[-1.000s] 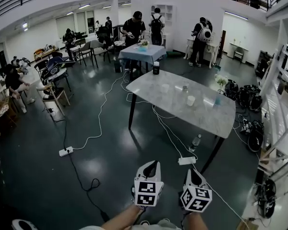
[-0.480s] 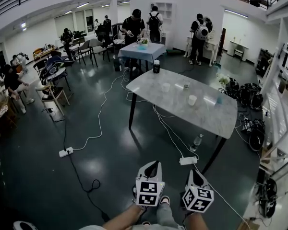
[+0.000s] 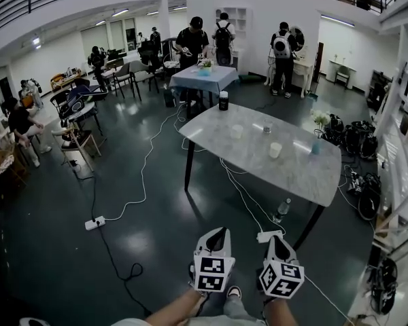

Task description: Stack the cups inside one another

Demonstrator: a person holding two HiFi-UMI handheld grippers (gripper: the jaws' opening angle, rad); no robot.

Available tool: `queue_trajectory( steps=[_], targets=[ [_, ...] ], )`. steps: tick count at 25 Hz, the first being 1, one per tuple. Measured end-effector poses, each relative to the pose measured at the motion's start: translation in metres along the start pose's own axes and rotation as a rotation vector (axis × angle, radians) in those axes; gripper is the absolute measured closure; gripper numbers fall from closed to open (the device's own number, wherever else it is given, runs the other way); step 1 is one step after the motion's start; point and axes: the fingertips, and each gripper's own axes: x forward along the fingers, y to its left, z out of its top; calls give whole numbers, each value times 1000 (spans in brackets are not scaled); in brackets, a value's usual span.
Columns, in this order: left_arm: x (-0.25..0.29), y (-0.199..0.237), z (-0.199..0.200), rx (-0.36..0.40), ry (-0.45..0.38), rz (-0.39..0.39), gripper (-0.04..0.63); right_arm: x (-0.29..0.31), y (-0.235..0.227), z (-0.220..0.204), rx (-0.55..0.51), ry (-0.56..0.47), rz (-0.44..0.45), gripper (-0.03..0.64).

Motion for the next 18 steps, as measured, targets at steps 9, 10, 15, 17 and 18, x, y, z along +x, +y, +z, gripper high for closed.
queue_trajectory(
  steps=[9,10,15,17,18],
  targets=[
    [56,8,16,-18,10,32,600,56,-20,21,-19,28,28,609],
    [63,9,17,-21,12,36,600,62,-22,25,-23,29,29,609],
    [99,12,25,-36,16,54,600,96,-41,40,-33,33,33,609],
    [113,12,29,-37,16,61,600,108,-49,44,-34,38,35,609],
    [120,12,31,-37,16,64,600,114,-52,47,-34,39,37,609]
  ],
)
